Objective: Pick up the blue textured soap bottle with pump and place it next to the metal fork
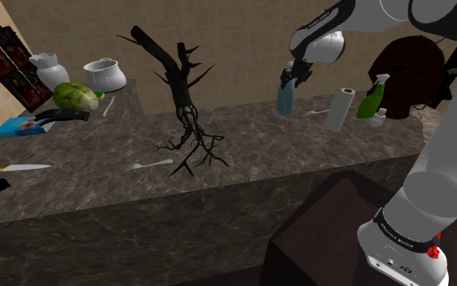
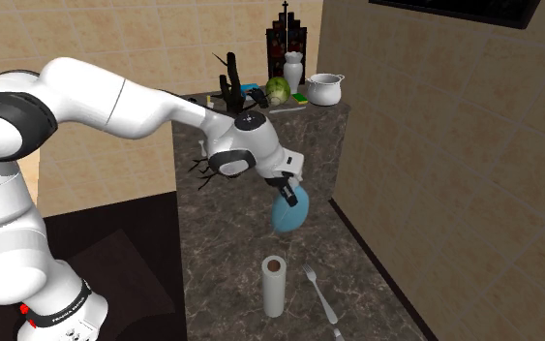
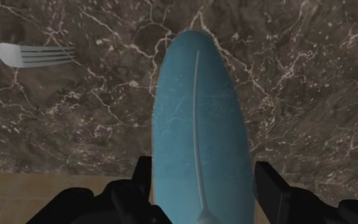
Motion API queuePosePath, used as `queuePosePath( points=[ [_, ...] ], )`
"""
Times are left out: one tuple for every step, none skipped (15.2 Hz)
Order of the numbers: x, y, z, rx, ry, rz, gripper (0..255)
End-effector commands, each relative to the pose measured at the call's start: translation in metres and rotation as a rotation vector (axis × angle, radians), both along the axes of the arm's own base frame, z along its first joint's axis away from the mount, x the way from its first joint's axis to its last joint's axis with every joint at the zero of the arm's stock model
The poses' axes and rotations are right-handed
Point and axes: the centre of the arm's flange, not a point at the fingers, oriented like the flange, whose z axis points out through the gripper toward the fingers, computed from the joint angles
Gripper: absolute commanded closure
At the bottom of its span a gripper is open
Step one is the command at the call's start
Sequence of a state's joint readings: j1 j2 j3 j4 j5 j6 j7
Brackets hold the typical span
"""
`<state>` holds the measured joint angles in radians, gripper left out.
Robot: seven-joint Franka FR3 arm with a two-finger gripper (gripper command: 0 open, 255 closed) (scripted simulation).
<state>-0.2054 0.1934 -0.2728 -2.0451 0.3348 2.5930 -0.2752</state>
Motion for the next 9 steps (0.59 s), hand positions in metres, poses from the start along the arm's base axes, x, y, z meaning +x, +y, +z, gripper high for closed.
queuePosePath(
  points=[
    [0.000, -0.001, 0.011, 0.000, 0.000, 0.000, 255],
    [0.000, -0.001, 0.017, 0.000, 0.000, 0.000, 255],
    [0.000, -0.001, 0.022, 0.000, 0.000, 0.000, 255],
    [0.000, -0.001, 0.027, 0.000, 0.000, 0.000, 255],
    [0.000, -0.001, 0.032, 0.000, 0.000, 0.000, 255],
    [0.000, -0.001, 0.038, 0.000, 0.000, 0.000, 255],
    [0.000, -0.001, 0.043, 0.000, 0.000, 0.000, 255],
    [0.000, -0.001, 0.048, 0.000, 0.000, 0.000, 255],
    [0.000, -0.001, 0.054, 0.000, 0.000, 0.000, 255]
  ],
)
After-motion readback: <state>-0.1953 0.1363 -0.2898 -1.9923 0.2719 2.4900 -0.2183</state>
